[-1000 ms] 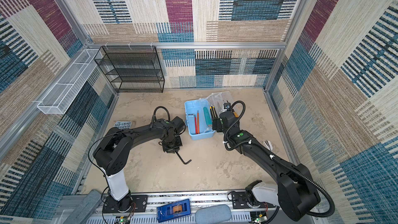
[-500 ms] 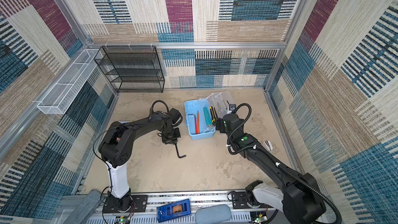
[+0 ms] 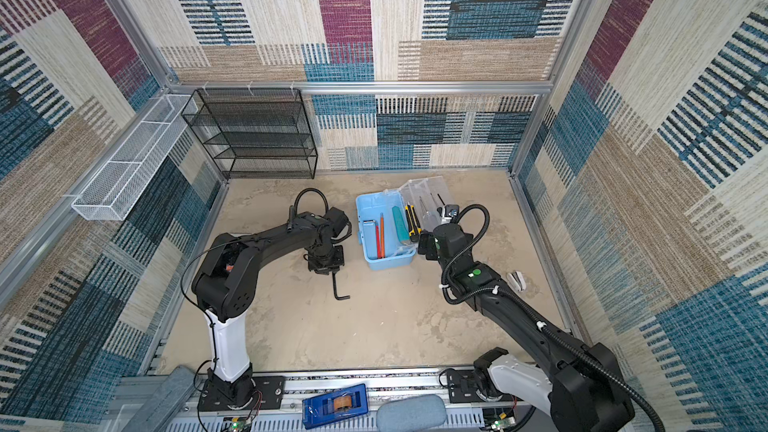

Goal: Pack the tool kit
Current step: 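Lift the black hex key off the table with the left gripper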

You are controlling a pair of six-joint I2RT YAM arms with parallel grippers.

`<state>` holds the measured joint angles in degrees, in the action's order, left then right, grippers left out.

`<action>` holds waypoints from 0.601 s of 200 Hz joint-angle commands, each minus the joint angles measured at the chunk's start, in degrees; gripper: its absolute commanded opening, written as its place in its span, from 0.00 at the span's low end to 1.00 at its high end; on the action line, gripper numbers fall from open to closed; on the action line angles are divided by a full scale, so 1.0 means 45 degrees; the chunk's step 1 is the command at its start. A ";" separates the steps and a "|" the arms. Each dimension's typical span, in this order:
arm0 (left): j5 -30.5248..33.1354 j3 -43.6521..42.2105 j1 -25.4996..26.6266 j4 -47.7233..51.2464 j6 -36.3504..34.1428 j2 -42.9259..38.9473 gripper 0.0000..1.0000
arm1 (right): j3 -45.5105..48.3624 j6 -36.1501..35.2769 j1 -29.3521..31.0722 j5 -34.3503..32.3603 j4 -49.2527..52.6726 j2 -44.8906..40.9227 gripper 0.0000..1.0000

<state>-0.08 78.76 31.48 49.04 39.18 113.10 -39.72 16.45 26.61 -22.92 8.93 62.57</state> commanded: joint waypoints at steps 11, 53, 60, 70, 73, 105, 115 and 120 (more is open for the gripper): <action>0.0297 -0.0373 0.0336 0.0262 0.0420 -0.0477 0.29 | -0.0007 0.0192 -0.0001 0.0168 -0.0402 0.0013 0.96; 0.0015 -0.1132 0.0804 -0.0151 0.1124 -0.0882 0.28 | -0.0081 0.0058 -0.0001 0.0208 -0.0403 0.0042 0.97; -0.0059 -0.1298 0.0823 -0.0294 0.1258 -0.0982 0.28 | -0.0097 0.0027 -0.0013 0.0210 -0.0403 0.0042 0.96; -0.0152 -0.1523 0.0835 -0.0500 0.1426 -0.1055 0.28 | -0.0117 0.0000 -0.0006 0.0195 -0.0388 0.0078 0.96; -0.0185 -0.1592 0.0830 -0.0523 0.1469 -0.1073 0.28 | -0.0125 -0.0019 -0.0009 0.0193 -0.0383 0.0081 0.96; -0.0316 -0.1931 0.0858 -0.0765 0.1609 -0.1152 0.24 | -0.0160 -0.0107 -0.0014 0.0196 -0.0344 0.0080 0.97; -0.0336 -0.1989 0.0856 -0.0833 0.1633 -0.1149 0.22 | -0.0174 -0.0121 -0.0015 0.0209 -0.0355 0.0111 0.97; -0.0396 -0.2009 0.0874 -0.0933 0.1614 -0.1147 0.21 | -0.0176 -0.0135 -0.0015 0.0227 -0.0351 0.0134 0.97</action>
<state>-0.58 70.59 35.29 46.02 44.40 107.77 -40.03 16.34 26.55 -22.44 8.82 62.89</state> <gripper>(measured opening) 0.235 0.966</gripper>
